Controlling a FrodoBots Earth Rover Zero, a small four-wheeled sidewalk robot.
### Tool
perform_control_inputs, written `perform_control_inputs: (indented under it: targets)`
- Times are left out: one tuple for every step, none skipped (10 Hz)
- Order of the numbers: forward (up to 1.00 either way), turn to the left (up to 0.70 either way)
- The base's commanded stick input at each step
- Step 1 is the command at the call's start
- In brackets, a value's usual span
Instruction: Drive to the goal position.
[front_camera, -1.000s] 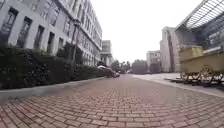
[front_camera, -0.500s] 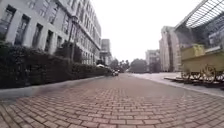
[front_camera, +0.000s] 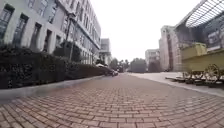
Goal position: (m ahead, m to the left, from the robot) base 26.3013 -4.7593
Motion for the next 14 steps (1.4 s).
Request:
perform_control_inputs:
  targets:
    - [0.45,0.0]
    - [0.45,0.0]
    - [0.45,0.0]
    - [0.45,0.0]
    - [0.45,0.0]
    - [0.45,0.0]
    - [0.45,0.0]
    - [0.45,0.0]
    - [0.45,0.0]
    - [0.45,0.0]
    - [0.45,0.0]
    - [0.45,0.0]
    - [0.45,0.0]
    - [0.45,0.0]
